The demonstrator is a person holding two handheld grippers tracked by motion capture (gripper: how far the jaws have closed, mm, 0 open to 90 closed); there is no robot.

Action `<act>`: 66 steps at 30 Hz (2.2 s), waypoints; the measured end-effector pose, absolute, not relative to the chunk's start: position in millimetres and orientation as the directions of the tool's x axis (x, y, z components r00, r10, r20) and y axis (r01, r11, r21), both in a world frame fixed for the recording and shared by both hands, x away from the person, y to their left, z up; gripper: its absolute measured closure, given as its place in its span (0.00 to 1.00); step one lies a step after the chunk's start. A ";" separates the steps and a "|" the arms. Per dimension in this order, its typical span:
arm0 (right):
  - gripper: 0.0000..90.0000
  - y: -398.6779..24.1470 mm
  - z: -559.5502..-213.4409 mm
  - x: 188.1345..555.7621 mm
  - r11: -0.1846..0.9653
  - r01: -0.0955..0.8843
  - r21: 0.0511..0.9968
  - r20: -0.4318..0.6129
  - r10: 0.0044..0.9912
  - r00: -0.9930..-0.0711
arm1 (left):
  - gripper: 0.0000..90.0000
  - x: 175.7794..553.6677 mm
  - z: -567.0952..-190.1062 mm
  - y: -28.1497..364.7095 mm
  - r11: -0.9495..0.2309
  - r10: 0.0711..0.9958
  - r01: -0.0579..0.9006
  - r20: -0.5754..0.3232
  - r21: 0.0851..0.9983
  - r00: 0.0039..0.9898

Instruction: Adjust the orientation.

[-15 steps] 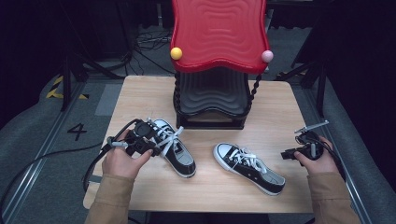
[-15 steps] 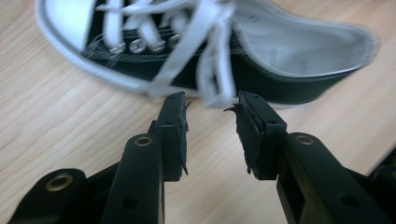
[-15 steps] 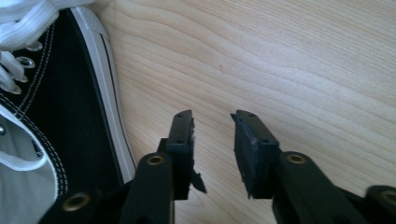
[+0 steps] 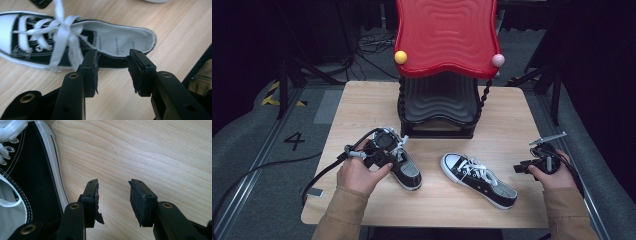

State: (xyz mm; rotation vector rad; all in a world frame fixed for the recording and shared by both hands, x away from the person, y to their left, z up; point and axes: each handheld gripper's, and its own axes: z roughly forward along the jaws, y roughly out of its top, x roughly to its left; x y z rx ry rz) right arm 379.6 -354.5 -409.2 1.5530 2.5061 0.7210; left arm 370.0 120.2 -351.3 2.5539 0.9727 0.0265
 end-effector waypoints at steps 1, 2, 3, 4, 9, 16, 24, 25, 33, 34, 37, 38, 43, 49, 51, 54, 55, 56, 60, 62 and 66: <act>0.66 -354.5 -409.1 379.5 0.363 0.817 0.448 0.154 0.869 -0.471 | 0.67 370.0 -351.3 120.2 -0.675 0.642 0.634 -0.124 0.378 0.757; 0.66 -354.5 -409.1 379.5 0.363 0.817 0.448 0.154 0.869 -0.471 | 0.67 368.9 -351.2 117.3 -0.677 0.642 0.634 -0.120 0.375 0.757; 0.66 -354.4 -409.0 379.4 0.362 0.817 0.449 0.155 0.869 -0.470 | 0.67 368.2 -351.0 114.2 -0.687 0.638 0.625 -0.103 0.372 0.763; 0.66 -354.3 -409.1 379.4 0.362 0.817 0.448 0.155 0.869 -0.470 | 0.66 366.3 -350.7 110.2 -0.691 0.634 0.622 -0.105 0.370 0.766; 0.63 -352.8 -411.7 380.7 0.367 0.818 0.443 0.151 0.869 -0.472 | 0.66 360.9 -351.5 93.4 -0.720 0.594 0.591 -0.115 0.364 0.796; 0.61 -351.3 -412.8 381.8 0.365 0.819 0.443 0.153 0.869 -0.470 | 0.64 362.7 -365.4 75.7 -0.759 0.557 0.568 -0.135 0.319 0.820; 0.56 -353.4 -415.9 383.0 0.354 0.825 0.441 0.152 0.876 -0.457 | 0.64 367.7 -382.6 63.4 -0.777 0.547 0.570 -0.162 0.266 0.821; 0.56 -353.7 -416.2 383.1 0.354 0.825 0.441 0.151 0.877 -0.457 | 0.65 368.2 -385.6 61.1 -0.781 0.549 0.572 -0.161 0.250 0.820; 0.53 -353.0 -415.3 384.5 0.352 0.823 0.446 0.141 0.880 -0.453 | 0.88 368.1 -397.3 54.3 -0.788 0.559 0.576 -0.141 0.216 0.817; 0.53 -352.2 -415.7 385.0 0.353 0.824 0.444 0.141 0.880 -0.453 | 0.88 367.2 -396.3 55.4 -0.790 0.558 0.576 -0.142 0.212 0.818; 0.52 -350.5 -415.8 386.8 0.355 0.823 0.444 0.142 0.879 -0.455 | 0.89 361.7 -389.6 62.5 -0.789 0.560 0.575 -0.133 0.215 0.818; 0.52 -349.9 -415.1 387.9 0.358 0.821 0.444 0.142 0.877 -0.460 | 0.89 360.1 -387.0 65.3 -0.791 0.556 0.570 -0.128 0.223 0.821; 0.50 -347.2 -413.7 392.3 0.356 0.817 0.453 0.147 0.874 -0.463 | 0.87 350.3 -375.3 90.0 -0.764 0.583 0.599 -0.140 0.241 0.800; 0.50 -342.8 -414.8 398.0 0.361 0.819 0.447 0.162 0.867 -0.470 | 0.94 338.5 -366.4 126.3 -0.732 0.641 0.649 -0.114 0.208 0.759; 0.49 -342.9 -414.7 398.2 0.361 0.818 0.447 0.163 0.867 -0.471 | 0.94 338.6 -365.0 132.4 -0.718 0.651 0.662 -0.129 0.217 0.748; 0.49 -342.9 -414.3 399.0 0.356 0.821 0.447 0.170 0.867 -0.469 | 0.94 340.7 -367.6 147.0 -0.692 0.664 0.687 -0.179 0.221 0.726; 0.49 -342.9 -414.6 399.3 0.355 0.821 0.446 0.170 0.867 -0.468 | 0.94 341.5 -368.9 150.3 -0.687 0.668 0.695 -0.192 0.213 0.719; 0.49 -342.6 -414.9 399.6 0.354 0.823 0.443 0.170 0.869 -0.465 | 0.94 341.9 -370.2 152.4 -0.685 0.674 0.703 -0.198 0.193 0.711; 0.48 -341.9 -417.7 400.5 0.361 0.825 0.434 0.176 0.865 -0.470 | 0.93 342.8 -377.0 160.0 -0.665 0.714 0.734 -0.172 0.137 0.679; 0.48 -341.7 -418.2 400.8 0.359 0.827 0.433 0.178 0.865 -0.469 | 0.92 342.7 -376.9 160.2 -0.661 0.717 0.738 -0.175 0.135 0.674; 0.48 -342.3 -418.8 400.6 0.352 0.831 0.431 0.186 0.866 -0.464 | 0.80 339.5 -377.4 155.7 -0.654 0.719 0.734 -0.151 0.181 0.678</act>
